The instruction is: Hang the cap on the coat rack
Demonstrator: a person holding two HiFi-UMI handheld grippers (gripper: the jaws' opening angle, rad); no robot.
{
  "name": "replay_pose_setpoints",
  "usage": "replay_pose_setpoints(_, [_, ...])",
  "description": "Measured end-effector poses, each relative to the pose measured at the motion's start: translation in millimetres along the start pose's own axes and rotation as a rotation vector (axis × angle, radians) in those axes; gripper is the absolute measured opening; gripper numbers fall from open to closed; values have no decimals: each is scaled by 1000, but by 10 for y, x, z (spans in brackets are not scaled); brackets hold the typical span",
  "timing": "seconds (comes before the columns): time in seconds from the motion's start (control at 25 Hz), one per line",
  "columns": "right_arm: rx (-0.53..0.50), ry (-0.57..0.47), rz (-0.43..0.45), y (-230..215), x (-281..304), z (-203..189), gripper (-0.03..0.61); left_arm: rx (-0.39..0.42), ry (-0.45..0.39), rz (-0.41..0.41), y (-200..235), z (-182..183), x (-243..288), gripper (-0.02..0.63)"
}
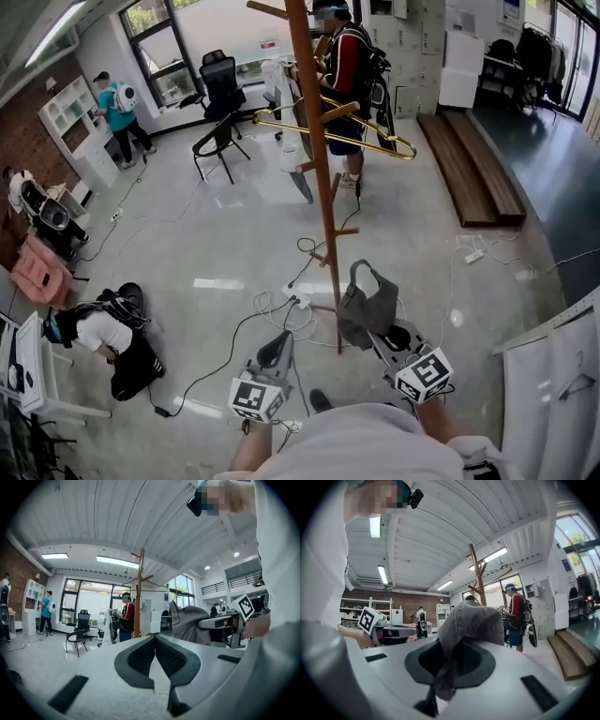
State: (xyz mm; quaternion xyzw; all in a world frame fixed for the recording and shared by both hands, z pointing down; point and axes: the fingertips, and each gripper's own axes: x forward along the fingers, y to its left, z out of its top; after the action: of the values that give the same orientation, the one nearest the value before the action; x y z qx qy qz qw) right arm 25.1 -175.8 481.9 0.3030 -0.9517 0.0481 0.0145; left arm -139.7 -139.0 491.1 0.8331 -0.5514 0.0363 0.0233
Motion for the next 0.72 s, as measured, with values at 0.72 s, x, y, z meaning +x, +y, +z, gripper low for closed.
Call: replay_pose_setpoints(0.72, [5,4,-179,29,923,6,41,-13,5,-178,1000,-79,460,11])
